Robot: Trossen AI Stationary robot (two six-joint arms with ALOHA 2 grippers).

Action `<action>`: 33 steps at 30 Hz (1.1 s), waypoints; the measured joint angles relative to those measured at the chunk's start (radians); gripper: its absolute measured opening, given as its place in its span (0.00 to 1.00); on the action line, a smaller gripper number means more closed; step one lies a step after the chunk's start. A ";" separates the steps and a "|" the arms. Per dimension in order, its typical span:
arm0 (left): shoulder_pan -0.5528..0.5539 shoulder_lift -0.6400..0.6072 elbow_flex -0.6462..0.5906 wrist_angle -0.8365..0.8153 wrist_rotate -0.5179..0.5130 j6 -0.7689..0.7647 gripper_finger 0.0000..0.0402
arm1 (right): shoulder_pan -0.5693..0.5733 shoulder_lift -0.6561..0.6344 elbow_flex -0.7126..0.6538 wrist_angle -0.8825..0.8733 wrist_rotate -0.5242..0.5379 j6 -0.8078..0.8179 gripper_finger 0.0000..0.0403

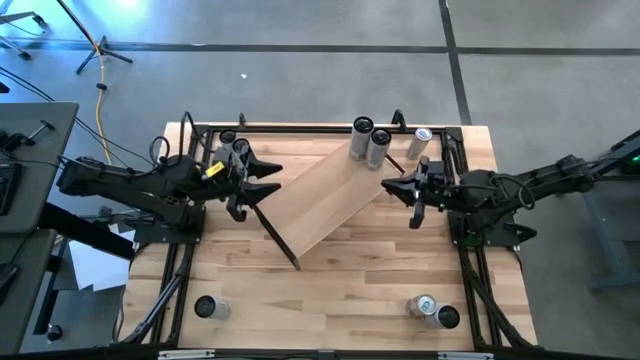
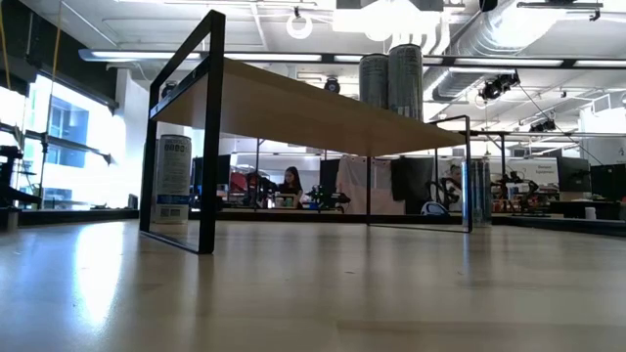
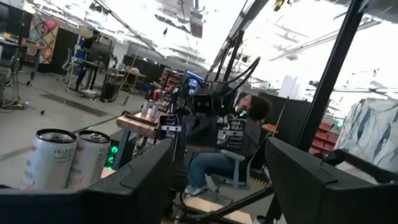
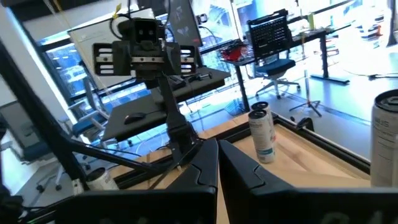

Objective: Place canned beverage on shelf
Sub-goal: Put the top white-blue soda can on the shelf

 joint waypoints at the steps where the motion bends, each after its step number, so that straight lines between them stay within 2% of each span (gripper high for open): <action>1: 0.000 -0.006 0.000 -0.005 0.000 0.016 0.56 | 0.000 0.004 0.000 0.004 0.018 0.000 0.00; 5: 0.000 -0.038 0.000 -0.051 0.000 0.097 0.56 | -0.007 0.019 0.000 0.018 0.065 0.003 0.00; 12: 0.000 -0.078 0.000 -0.101 -0.024 0.215 0.56 | -0.025 0.025 0.000 0.028 0.075 0.008 0.00; 16: 0.000 -0.085 0.000 -0.105 -0.063 0.220 0.56 | -0.037 0.025 0.000 0.028 0.093 0.000 0.06; 25: 0.000 -0.075 0.000 -0.120 -0.130 0.197 0.56 | -0.047 0.023 0.000 0.029 0.094 0.000 0.30; 33: 0.000 -0.071 0.000 -0.135 -0.168 0.140 0.56 | -0.047 0.023 0.000 0.028 0.094 -0.053 0.64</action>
